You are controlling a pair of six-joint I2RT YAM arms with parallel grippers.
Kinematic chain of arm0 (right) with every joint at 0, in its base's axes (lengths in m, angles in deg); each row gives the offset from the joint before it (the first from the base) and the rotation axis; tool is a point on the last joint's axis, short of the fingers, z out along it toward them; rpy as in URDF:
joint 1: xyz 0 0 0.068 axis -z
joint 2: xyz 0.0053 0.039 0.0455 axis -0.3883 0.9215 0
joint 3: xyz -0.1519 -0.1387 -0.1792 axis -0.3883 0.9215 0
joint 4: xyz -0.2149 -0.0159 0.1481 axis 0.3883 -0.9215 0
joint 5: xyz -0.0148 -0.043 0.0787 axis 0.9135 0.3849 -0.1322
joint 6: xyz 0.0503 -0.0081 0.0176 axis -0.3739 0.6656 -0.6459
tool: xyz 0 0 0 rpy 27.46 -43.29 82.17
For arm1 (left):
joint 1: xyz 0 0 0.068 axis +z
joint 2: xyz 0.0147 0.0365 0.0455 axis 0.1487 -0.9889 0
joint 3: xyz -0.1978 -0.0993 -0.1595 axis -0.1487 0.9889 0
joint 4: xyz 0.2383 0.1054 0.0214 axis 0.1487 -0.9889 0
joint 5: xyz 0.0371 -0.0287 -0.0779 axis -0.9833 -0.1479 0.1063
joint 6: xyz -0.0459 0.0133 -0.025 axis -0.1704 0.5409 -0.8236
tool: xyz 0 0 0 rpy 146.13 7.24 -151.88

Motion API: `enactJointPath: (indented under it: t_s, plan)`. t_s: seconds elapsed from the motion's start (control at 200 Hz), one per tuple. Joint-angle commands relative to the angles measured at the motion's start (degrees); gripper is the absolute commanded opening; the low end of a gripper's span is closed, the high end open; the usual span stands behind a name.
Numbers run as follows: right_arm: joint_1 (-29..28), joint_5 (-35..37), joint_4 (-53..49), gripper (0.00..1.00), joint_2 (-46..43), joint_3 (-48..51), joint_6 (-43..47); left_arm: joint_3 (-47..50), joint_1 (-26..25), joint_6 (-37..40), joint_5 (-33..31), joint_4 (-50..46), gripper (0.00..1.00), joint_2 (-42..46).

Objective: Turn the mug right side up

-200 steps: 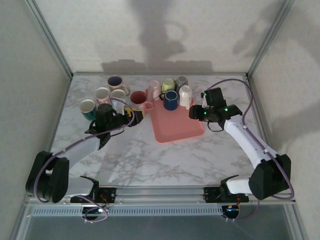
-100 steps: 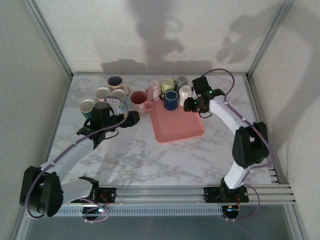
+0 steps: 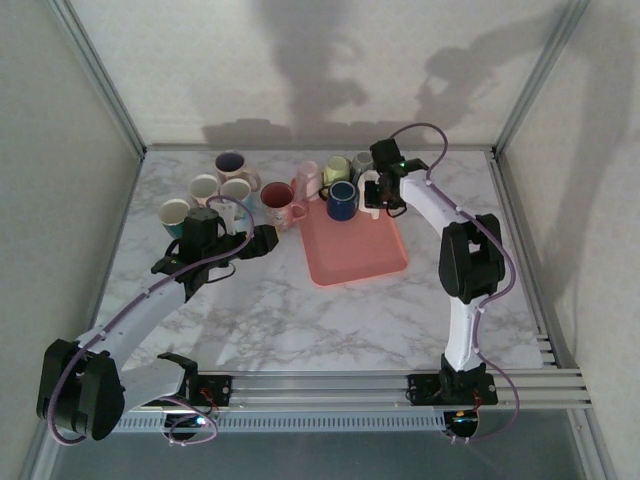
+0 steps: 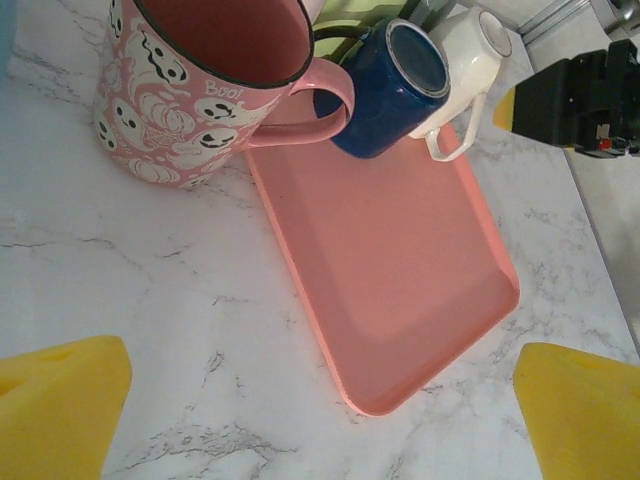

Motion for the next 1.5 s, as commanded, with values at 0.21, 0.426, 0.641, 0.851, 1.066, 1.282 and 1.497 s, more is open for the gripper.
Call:
enactJointPath:
  t_s: [0.21,0.426,0.641,0.851,1.066,1.282,1.497]
  plan:
    - [0.5,2.5,-3.7,0.35,5.1,-5.4,1.6,1.2,0.4,-1.2,1.4,2.1,0.96,0.2]
    - [1.0,2.4,-3.7,0.33,7.6,-7.0,1.7,0.7,0.5,-2.5,1.5,3.2,0.94,-1.8]
    - [1.1,2.4,-1.9,0.32,8.6,-6.6,2.3,0.4,0.4,-3.3,2.2,4.6,0.93,-2.4]
    - [1.1,2.0,0.8,0.33,9.0,-6.1,3.6,0.6,0.4,-4.0,2.1,5.1,0.93,-2.7]
    - [1.1,0.7,4.3,0.31,8.5,-4.5,5.5,0.7,0.1,-4.8,2.8,5.8,0.92,-3.9]
    - [1.0,0.9,4.4,0.20,8.7,-4.3,6.3,0.2,0.0,-4.9,3.0,5.7,0.90,-4.4]
    - [1.0,0.7,4.4,0.02,6.4,-2.7,7.3,0.3,-0.3,-6.2,3.3,6.8,0.89,-4.7]
